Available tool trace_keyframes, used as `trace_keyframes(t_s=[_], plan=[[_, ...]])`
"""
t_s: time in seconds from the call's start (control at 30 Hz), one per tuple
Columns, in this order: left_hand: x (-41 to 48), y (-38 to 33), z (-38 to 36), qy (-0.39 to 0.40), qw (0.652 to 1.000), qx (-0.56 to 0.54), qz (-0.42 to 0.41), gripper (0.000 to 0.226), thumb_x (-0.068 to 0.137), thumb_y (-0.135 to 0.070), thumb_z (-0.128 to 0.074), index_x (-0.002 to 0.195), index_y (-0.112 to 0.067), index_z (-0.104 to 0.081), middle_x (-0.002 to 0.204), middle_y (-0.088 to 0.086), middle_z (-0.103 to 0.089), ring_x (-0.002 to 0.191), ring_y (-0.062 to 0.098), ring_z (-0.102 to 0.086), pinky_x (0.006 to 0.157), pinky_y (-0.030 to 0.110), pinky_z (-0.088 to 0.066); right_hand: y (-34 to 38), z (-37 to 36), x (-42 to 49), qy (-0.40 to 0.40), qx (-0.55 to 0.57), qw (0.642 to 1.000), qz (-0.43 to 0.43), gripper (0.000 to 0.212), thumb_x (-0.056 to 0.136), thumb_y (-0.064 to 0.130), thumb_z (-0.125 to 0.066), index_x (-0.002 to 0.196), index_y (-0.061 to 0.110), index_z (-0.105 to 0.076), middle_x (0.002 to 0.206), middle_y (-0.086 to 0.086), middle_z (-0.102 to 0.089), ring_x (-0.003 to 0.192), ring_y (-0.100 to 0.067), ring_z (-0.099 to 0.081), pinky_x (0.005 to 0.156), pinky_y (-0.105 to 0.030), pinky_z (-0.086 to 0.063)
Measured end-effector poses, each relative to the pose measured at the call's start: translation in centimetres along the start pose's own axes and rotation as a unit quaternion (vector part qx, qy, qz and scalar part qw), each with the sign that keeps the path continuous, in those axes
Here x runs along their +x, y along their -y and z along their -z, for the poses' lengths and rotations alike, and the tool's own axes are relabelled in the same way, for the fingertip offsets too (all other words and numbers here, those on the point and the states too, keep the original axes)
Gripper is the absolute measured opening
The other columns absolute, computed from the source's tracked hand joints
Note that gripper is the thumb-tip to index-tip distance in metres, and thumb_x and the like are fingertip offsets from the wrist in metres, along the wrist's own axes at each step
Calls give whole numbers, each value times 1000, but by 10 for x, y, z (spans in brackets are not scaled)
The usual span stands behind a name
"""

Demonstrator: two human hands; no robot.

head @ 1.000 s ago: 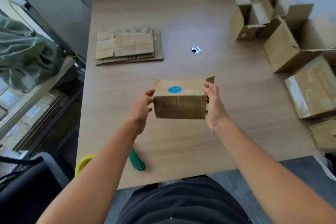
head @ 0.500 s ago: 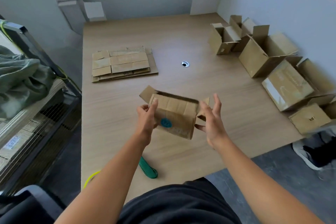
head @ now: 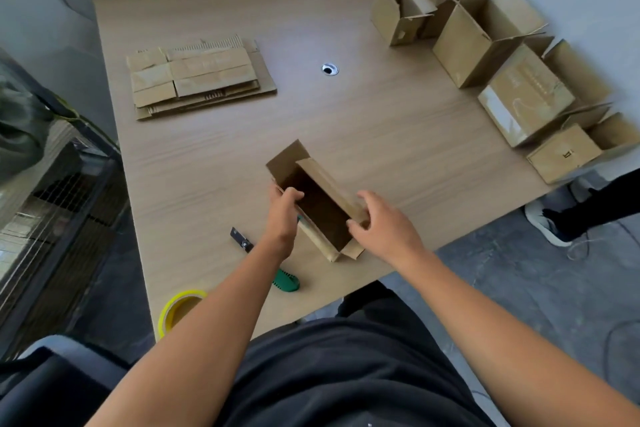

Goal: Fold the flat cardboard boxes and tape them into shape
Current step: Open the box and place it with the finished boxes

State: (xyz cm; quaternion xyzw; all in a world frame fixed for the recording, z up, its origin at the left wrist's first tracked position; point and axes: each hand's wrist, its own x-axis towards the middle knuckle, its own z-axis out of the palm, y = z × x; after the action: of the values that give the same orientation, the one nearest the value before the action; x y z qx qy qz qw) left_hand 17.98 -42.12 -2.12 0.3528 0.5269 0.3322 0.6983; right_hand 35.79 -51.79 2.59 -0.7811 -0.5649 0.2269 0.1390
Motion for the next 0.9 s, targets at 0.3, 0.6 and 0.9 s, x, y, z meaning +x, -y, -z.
trace_keyframes(t_s=[0.3,0.6,0.9], plan=[[8,24,-2,-79,986,146,-2,65,100,-62,-40,154,-28,-24,148,2,-47,124,21,-53,105,42,-45,-40,12,36,139,220,960,-104,62,102,35,-47,150,53,-12,148,4,-47,110,-22,-63,91,-43,-53],[39,5,-56,-50,994,79,61,45,105,-50,-33,132,-17,-48,126,8,-59,115,25,-57,99,42,-46,-80,0,60,190,238,941,-150,102,86,67,-61,160,23,-7,163,-3,-30,147,-27,-33,117,-44,-33],[100,-29,-193,-37,997,50,46,20,97,-29,-56,115,-37,-62,99,-9,-75,81,10,-73,68,32,-59,-154,106,168,8,205,973,-107,76,92,43,-68,151,20,-27,135,0,-53,119,-19,-55,93,-28,-45]])
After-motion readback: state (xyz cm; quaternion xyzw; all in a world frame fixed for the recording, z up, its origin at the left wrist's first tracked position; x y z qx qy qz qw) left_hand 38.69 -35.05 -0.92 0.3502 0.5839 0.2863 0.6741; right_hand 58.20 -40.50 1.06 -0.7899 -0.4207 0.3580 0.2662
